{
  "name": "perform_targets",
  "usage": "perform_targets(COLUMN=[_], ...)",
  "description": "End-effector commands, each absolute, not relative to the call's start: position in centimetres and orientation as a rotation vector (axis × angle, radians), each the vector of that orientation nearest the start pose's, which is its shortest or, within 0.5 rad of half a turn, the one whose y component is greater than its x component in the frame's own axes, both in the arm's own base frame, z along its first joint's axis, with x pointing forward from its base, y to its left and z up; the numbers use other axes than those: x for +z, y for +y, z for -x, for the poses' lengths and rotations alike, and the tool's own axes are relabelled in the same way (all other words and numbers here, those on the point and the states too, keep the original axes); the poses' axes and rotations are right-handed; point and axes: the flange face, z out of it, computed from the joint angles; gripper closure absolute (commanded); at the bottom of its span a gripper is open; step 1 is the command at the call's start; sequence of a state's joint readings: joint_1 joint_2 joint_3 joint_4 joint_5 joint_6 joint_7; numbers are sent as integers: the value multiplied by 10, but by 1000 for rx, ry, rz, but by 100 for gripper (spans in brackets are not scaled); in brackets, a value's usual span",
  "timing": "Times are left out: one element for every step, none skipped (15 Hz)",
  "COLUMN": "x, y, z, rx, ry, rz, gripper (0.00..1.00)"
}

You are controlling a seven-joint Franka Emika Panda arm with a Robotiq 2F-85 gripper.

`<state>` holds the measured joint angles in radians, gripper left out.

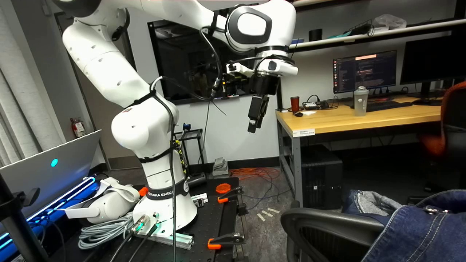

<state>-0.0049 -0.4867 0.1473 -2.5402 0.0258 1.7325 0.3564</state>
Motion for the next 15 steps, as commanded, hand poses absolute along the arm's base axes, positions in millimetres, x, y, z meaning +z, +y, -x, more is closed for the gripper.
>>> perform_targets(x=[415,415,415,415,416,418,419,421,423,425,427,429,431,433,433], y=[52,52,52,52,51,48,45,41,37,32,27,22,16,11,4], z=[-350,-350,-350,-350,-352,-356,-359,-363,-368,-373,-379,-384,-392,-399,-409], rx=[498,498,498,498,494,488,486,477,466,455,442,429,408,388,357], ry=[402,402,402,402,419,440,455,479,505,532,561,589,627,662,706], rz=[3198,3198,3198,3198,3193,3182,3173,3163,3155,3142,3132,3123,3109,3098,3088], gripper=[0,0,0,0,0,0,0,0,0,0,0,0,0,0,0])
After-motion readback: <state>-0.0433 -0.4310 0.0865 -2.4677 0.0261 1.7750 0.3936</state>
